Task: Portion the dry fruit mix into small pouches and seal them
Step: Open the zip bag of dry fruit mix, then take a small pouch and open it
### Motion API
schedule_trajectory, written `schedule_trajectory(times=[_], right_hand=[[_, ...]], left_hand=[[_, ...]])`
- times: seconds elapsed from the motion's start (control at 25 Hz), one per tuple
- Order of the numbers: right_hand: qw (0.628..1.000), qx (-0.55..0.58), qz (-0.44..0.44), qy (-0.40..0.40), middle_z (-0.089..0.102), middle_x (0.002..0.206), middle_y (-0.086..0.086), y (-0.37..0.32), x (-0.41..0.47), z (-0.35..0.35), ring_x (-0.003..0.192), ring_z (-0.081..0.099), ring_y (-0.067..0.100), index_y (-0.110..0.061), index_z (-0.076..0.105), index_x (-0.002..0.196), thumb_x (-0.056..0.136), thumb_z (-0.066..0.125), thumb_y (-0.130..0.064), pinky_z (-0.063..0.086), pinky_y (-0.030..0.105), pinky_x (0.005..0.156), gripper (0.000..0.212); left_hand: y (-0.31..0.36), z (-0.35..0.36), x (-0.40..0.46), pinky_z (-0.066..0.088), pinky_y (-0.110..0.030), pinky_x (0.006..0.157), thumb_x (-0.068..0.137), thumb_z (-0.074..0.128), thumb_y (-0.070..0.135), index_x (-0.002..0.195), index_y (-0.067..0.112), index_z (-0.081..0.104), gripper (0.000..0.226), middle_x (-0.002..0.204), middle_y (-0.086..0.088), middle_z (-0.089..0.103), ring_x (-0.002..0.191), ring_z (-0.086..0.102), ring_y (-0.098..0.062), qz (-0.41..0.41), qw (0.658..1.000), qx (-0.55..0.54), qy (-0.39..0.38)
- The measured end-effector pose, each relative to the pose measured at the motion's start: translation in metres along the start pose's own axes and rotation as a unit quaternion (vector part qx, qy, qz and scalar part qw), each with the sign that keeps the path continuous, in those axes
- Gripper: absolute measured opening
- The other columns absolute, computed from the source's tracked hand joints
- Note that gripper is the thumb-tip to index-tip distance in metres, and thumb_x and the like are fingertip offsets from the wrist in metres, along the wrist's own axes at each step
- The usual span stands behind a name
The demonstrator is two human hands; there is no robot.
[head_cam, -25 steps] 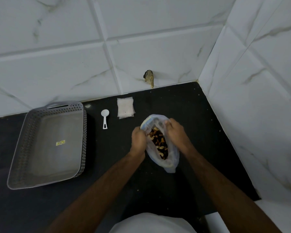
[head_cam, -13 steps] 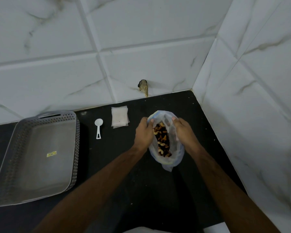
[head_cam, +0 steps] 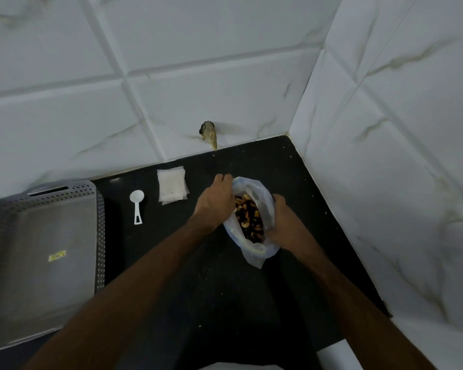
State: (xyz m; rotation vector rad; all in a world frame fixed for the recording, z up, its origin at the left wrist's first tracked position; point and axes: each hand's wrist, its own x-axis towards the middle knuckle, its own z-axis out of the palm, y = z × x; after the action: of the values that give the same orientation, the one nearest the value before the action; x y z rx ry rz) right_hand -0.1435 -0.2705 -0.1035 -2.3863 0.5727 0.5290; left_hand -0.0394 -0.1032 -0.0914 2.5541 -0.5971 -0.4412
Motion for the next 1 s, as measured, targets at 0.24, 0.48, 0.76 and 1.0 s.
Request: schedule_trajectory(times=[0.24, 0.48, 0.76, 1.0], right_hand=[[1.0, 0.01, -0.002, -0.012, 0.046, 0.144, 0.006, 0.004, -0.001, -0.007, 0.124, 0.054, 0.02, -0.021, 0.024, 0.151, 0.09, 0.071, -0.034, 0.049, 0.043, 0.104, 0.078], [0.999, -0.013, 0.008, -0.035, 0.046, 0.142, 0.01, -0.007, 0.003, -0.024, 0.121, 0.054, 0.022, -0.02, 0.031, 0.148, 0.097, 0.062, -0.035, 0.05, 0.041, 0.099, 0.061], [0.945, -0.026, -0.301, 0.124, 0.058, 0.118, -0.003, -0.109, 0.019, -0.019, 0.108, 0.056, 0.012, -0.024, 0.061, 0.122, 0.096, 0.061, -0.016, 0.05, 0.033, 0.094, 0.027], [0.981, -0.029, -0.188, -0.036, 0.067, 0.113, 0.008, -0.183, 0.073, 0.035, 0.101, 0.065, 0.021, -0.013, 0.059, 0.118, 0.093, 0.068, -0.013, 0.055, 0.039, 0.091, 0.026]], left_hand=[[-0.009, 0.011, -0.01, 0.052, -0.029, 0.074, 0.103, 0.05, 0.023, 0.137, 0.014, 0.046, 0.035, 0.127, -0.007, 0.049, 0.09, 0.06, -0.017, 0.015, 1.0, -0.002, 0.004], [-0.022, 0.002, -0.021, 0.054, -0.034, 0.089, 0.105, 0.048, 0.033, 0.145, 0.017, 0.045, 0.043, 0.132, -0.003, 0.049, 0.108, 0.061, -0.018, 0.023, 0.998, -0.053, 0.008], [-0.098, -0.025, -0.057, 0.044, -0.026, 0.091, 0.101, 0.056, 0.022, 0.118, 0.017, 0.063, 0.018, 0.111, 0.004, 0.053, 0.106, 0.058, -0.014, -0.06, 0.983, -0.117, 0.13], [-0.145, -0.035, -0.049, 0.051, -0.035, 0.1, 0.094, 0.064, 0.013, 0.129, 0.013, 0.055, 0.036, 0.13, -0.007, 0.051, 0.115, 0.056, -0.019, -0.145, 0.977, -0.093, 0.129]])
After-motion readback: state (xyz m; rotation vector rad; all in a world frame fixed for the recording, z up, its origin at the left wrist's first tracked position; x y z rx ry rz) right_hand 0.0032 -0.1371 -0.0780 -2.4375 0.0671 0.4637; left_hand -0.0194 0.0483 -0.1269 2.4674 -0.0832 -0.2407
